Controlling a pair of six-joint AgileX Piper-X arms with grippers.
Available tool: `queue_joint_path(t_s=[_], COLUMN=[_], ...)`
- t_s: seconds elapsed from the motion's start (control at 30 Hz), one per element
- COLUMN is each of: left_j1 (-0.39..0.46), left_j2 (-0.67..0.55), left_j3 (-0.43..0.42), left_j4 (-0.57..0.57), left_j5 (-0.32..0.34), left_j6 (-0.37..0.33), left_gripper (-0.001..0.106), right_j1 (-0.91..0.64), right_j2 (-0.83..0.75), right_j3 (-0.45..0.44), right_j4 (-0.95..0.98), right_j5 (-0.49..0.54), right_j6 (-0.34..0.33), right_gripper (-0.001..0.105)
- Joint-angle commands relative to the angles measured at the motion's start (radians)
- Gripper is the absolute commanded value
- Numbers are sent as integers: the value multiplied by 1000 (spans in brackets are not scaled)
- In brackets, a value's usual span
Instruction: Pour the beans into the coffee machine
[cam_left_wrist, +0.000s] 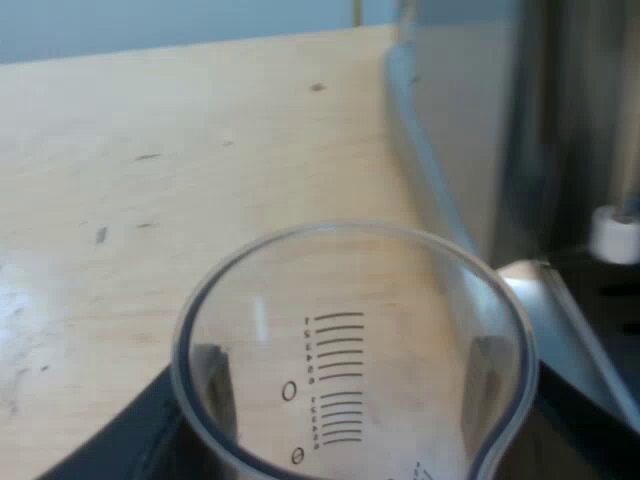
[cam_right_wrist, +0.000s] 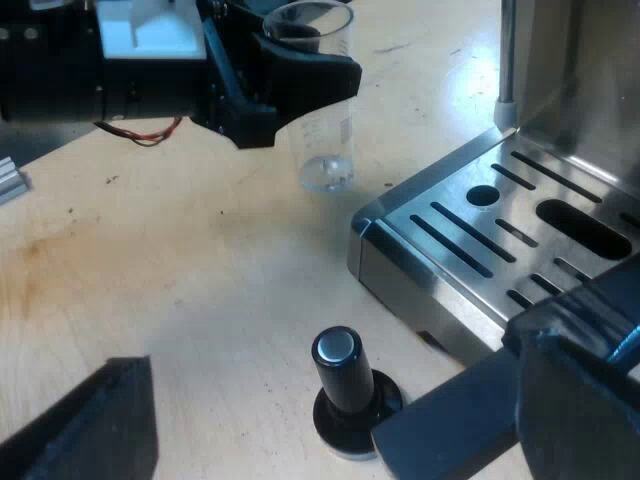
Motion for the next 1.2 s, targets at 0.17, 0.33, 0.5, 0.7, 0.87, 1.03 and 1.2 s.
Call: queue_joint_path(t_s=[0.17,0.33,0.5,0.7,0.87,1.03,1.2], left_j1=[63,63,63,63,63,63,63], left_j2=[99,169,231,249,249,249,249], left_j3=[-2,-2,-2,-2,-2,-2,-2], left_j4=[-183,-249,-292,-327,-324,-308,-263], left_j5=[130,146,147,147,147,147,147], left_j6=[-11,4,4,4,4,4,4], left_gripper=[21,21,21,25,53,69,69], right_j1=[3,3,3,3,3,3,3], right_j2=[6,6,6,6,6,6,6], right_j3=[-3,-3,-3,-3,-3,-3,-3], right_j4=[-11,-11,-11,-11,-11,-11,-11], right_j5=[-17,-17,-17,-17,-15,-15,-15], right_j6=[-10,-10,-10,-10,-10,-10,-10], right_gripper=[79,79,79,79,79,79,79])
